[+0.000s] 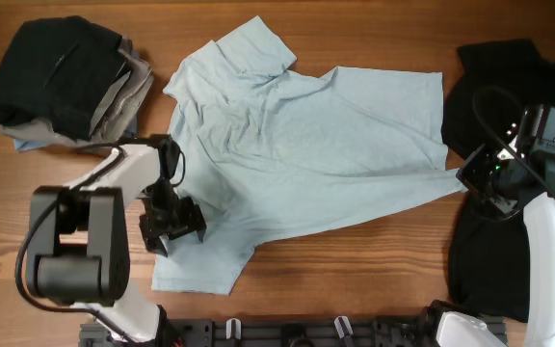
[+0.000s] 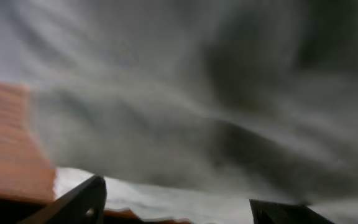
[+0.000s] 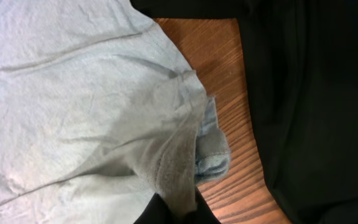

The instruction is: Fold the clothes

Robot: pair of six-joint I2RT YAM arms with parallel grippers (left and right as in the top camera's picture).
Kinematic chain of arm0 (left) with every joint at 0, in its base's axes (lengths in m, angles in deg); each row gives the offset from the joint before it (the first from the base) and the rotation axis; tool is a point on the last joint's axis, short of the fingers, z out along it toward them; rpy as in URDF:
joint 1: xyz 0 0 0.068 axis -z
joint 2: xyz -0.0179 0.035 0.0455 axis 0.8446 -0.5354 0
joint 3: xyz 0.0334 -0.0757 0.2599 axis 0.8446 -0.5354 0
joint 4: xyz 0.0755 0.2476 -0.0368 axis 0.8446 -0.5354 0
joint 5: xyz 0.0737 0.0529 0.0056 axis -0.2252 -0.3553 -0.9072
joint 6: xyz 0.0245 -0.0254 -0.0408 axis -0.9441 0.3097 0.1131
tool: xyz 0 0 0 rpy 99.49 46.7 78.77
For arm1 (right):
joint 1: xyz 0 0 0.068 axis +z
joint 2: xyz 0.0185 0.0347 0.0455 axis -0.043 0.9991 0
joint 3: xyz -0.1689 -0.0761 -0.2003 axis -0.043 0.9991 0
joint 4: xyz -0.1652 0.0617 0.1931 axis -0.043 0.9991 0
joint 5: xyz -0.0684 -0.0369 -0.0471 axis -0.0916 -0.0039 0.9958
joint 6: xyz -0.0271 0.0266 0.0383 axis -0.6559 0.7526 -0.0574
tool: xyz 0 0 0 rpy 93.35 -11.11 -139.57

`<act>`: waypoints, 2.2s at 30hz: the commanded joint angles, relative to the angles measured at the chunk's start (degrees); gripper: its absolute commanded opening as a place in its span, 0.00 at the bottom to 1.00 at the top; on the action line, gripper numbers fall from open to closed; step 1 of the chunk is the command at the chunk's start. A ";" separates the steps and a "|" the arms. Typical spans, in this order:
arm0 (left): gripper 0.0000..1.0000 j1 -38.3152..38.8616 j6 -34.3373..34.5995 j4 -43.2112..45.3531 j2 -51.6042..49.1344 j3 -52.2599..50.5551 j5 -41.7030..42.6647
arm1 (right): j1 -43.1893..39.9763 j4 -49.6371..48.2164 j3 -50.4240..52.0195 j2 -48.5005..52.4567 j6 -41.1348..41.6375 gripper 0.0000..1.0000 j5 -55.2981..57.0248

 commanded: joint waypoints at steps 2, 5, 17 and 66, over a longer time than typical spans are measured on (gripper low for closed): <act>0.50 0.42 -2.45 1.75 -3.50 -1.03 1.81 | -0.13 -0.87 -0.61 0.42 -0.76 0.08 -0.46; 0.16 0.42 -2.45 1.92 -3.50 -0.20 1.79 | -0.13 -1.18 -0.61 0.42 -0.76 0.08 -0.46; 0.04 -5.64 -2.40 -11.72 10.88 12.44 -3.26 | -0.13 1.05 -0.76 -0.20 -8.17 0.04 -1.99; 0.04 -21.75 -6.99 -8.96 11.54 12.31 -1.25 | -0.13 8.74 -9.07 -4.44 -8.26 0.05 -1.95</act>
